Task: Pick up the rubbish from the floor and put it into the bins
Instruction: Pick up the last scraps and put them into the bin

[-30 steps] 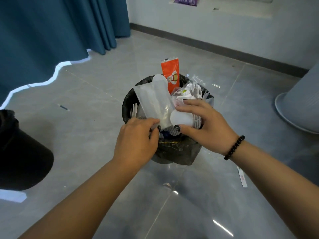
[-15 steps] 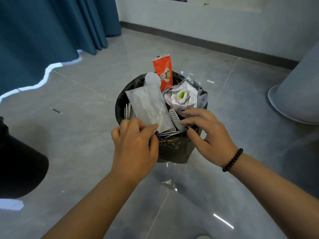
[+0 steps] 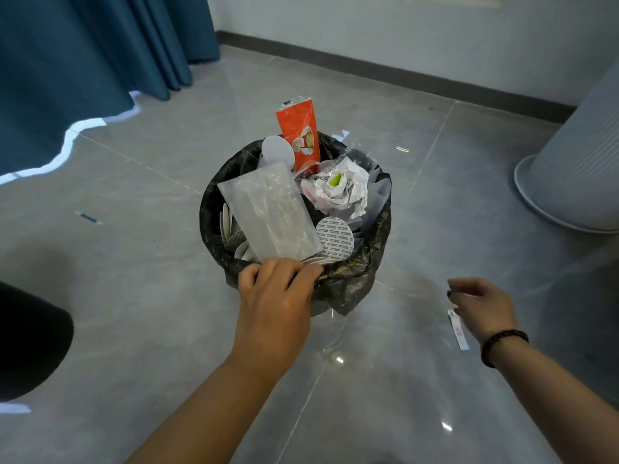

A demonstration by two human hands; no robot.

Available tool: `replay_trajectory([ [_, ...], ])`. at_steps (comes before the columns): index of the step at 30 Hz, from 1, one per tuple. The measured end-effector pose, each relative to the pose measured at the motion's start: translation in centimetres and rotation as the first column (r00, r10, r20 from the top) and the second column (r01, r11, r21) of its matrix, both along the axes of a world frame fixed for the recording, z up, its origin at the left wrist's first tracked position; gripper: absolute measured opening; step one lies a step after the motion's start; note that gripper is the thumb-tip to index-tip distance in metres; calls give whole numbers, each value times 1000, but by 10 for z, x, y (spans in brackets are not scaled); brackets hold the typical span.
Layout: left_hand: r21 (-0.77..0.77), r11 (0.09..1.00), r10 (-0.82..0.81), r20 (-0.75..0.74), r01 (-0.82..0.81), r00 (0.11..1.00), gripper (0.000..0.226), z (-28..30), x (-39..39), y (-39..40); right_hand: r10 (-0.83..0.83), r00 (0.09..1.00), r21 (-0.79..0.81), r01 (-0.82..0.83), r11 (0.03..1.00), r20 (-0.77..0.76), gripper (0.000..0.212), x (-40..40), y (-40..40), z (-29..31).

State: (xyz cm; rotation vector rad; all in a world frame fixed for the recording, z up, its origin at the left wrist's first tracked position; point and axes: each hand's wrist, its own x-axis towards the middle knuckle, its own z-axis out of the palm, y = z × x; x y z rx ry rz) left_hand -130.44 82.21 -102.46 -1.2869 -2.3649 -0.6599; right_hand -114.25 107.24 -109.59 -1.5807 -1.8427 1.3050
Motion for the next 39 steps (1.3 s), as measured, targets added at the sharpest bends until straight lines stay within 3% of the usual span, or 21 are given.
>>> replay_trajectory([
  [5, 60, 998, -27, -32, 29, 999, 27, -9, -3, 1, 28, 937, -43, -14, 999, 349, 38, 25, 25, -36],
  [8, 86, 996, -28, -46, 32, 999, 24, -12, -4, 5, 95, 886, -76, -68, 995, 454, 54, 34, 26, -48],
  [12, 110, 993, -23, -61, 29, 998, 24, -14, -3, 6, 150, 846, -9, -169, 986, 511, 45, 33, 19, -59],
  [15, 114, 993, -12, -69, 20, 998, 22, -16, -3, 7, 184, 861, -22, -197, 980, 474, 28, 26, 9, -59],
  [19, 105, 995, 4, -49, 2, 999, 22, -17, 0, 7, 219, 869, -24, -232, 972, 444, 22, 22, -5, -58],
  [24, 43, 999, 3, -10, -2, 1000, 24, -14, 2, 5, 407, 679, -42, -486, 873, 612, 21, 28, -13, -55],
  [32, 17, 996, -87, -44, 88, 995, 19, 6, -18, -6, 471, 514, -171, -525, 834, 717, 17, 18, -13, -32],
  [34, -13, 996, -90, -43, 89, 995, 18, 10, -20, -13, 472, 573, -200, -473, 858, 670, 20, 18, -17, -31],
  [35, -31, 996, -83, -36, 82, 996, 18, 13, -19, -16, 437, 669, -183, -417, 890, 601, 21, 17, -19, -30],
  [37, -41, 998, -57, -7, 57, 998, 20, 17, -16, -23, 311, 875, -144, -277, 950, 371, 18, 7, -24, -12],
  [39, -8, 999, -41, 26, 42, 999, 23, 22, -13, -32, 188, 981, -81, -183, 980, 51, 13, -15, -32, 27],
])
